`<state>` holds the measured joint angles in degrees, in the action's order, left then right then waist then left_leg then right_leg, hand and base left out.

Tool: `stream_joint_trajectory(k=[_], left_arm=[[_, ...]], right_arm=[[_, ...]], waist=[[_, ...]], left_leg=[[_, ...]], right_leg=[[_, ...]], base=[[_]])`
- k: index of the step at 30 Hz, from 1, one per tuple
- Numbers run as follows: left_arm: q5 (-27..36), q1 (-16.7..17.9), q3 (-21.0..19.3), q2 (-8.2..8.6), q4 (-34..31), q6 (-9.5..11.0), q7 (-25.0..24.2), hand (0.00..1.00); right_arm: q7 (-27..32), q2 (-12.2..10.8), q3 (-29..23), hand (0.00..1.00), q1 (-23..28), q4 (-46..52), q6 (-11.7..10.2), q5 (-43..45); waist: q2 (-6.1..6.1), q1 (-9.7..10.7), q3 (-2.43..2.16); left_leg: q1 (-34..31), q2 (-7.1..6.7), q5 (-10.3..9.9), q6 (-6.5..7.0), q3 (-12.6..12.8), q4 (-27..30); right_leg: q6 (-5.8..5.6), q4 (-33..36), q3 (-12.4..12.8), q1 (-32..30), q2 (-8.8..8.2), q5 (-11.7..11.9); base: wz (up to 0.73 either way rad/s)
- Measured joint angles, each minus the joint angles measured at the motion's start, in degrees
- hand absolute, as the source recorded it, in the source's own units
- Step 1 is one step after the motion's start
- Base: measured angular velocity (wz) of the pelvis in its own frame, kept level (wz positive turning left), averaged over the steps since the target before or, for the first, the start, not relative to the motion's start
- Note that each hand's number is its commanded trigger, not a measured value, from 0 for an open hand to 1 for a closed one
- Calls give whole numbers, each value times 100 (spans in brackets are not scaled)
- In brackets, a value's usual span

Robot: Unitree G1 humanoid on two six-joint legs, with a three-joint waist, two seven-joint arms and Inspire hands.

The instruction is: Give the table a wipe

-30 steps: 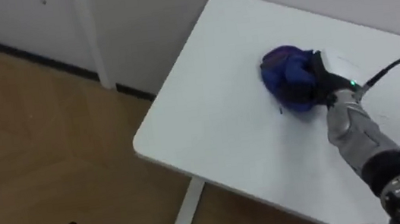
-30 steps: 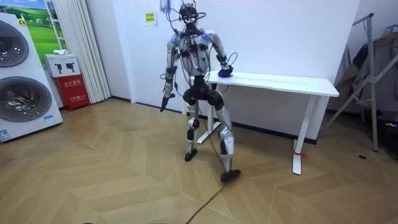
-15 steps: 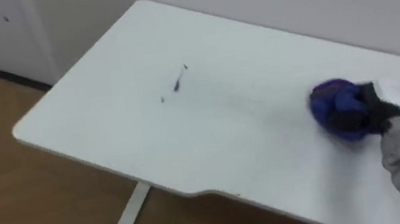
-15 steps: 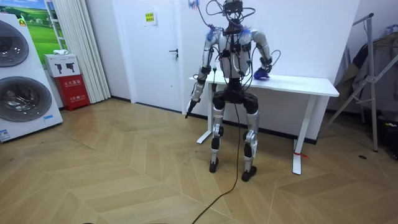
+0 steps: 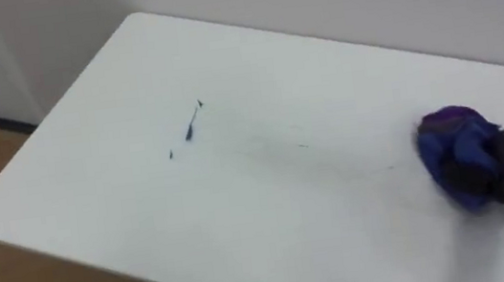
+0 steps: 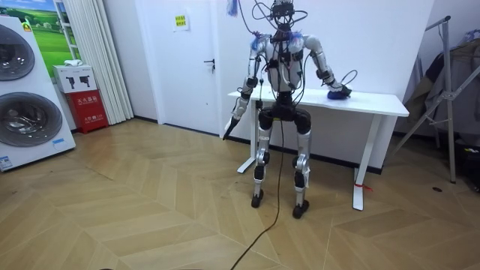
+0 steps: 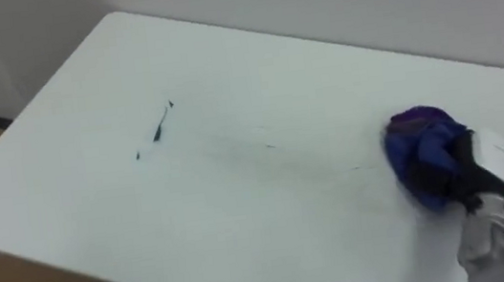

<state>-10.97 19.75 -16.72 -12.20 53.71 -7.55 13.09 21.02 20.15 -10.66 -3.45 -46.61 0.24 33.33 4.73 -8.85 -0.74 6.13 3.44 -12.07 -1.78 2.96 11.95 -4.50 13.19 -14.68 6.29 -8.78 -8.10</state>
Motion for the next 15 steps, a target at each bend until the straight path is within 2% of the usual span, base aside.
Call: stream_joint_trajectory(k=[3,5,6,7,8,9,10,11,12,13,14,15], left_arm=[[8,-141,14,17,-11,8,-1,0],[10,-321,136,51,-14,9,0,0],[9,-360,189,59,-9,8,-4,0],[13,-444,226,111,-3,8,-3,0],[11,-500,305,161,-4,-8,2,0],[8,-530,400,163,-7,-15,1,0],[10,-600,517,187,-10,-29,-3,0],[6,-654,608,222,-10,-57,-10,0],[-1,-669,637,236,-11,-72,-22,0],[-5,-668,644,261,-21,-79,-31,0],[-4,-590,641,263,-30,-118,-32,0],[-4,-551,633,261,-41,-163,-33,0]], right_arm=[[4,0,100,100,-165,35,146,-24],[-80,-20,508,100,-619,75,536,82],[-124,-35,659,100,-724,151,645,135],[-253,-103,1019,100,-969,327,834,335],[-430,-277,1391,100,-1218,618,998,603],[-513,-365,1583,100,-1278,823,1056,703],[-647,-525,1983,100,-1428,1124,1116,882],[-779,-667,2352,100,-1646,1205,1083,1038],[-853,-727,2461,100,-1740,1208,1025,1080],[-968,-806,2546,100,-1833,1225,912,1134],[-1031,-868,2550,100,-1864,1245,897,1177],[-1048,-884,2550,100,-1865,1246,897,1202]], waist=[[-64,-47,40],[-132,-197,99],[-129,-250,96],[-159,-378,110],[-176,-431,119],[-176,-439,118],[-164,-514,116],[-169,-646,119],[-170,-731,120],[-138,-911,101],[-121,-1075,98],[-122,-1120,100]], left_leg=[[92,1,0,0,82,-110],[113,3,-2,-3,224,-170],[112,3,-2,-4,250,-176],[106,3,-12,-20,269,-215],[50,9,-25,-40,229,-241],[10,13,-24,-47,194,-236],[-34,33,-10,-69,176,-223],[-52,57,-1,-86,179,-224],[-61,67,5,-94,179,-225],[-68,84,9,-102,157,-228],[-61,85,11,-104,102,-232],[-56,83,13,-103,69,-224]], right_leg=[[-16,-66,33,15,14,9],[-52,-76,38,-62,19,25],[-68,-76,29,-101,19,34],[-97,-78,17,-205,35,49],[-102,-76,17,-299,60,62],[-88,-71,20,-337,73,76],[-70,-66,24,-372,98,88],[-50,-63,36,-404,122,100],[-42,-63,34,-419,131,105],[-36,-70,19,-412,145,109],[-36,-75,-19,-373,145,109],[-36,-92,-43,-338,145,109]], base=[[-23],[-59],[-77],[-72],[-58],[-21],[0],[0],[0],[13],[19],[32]])
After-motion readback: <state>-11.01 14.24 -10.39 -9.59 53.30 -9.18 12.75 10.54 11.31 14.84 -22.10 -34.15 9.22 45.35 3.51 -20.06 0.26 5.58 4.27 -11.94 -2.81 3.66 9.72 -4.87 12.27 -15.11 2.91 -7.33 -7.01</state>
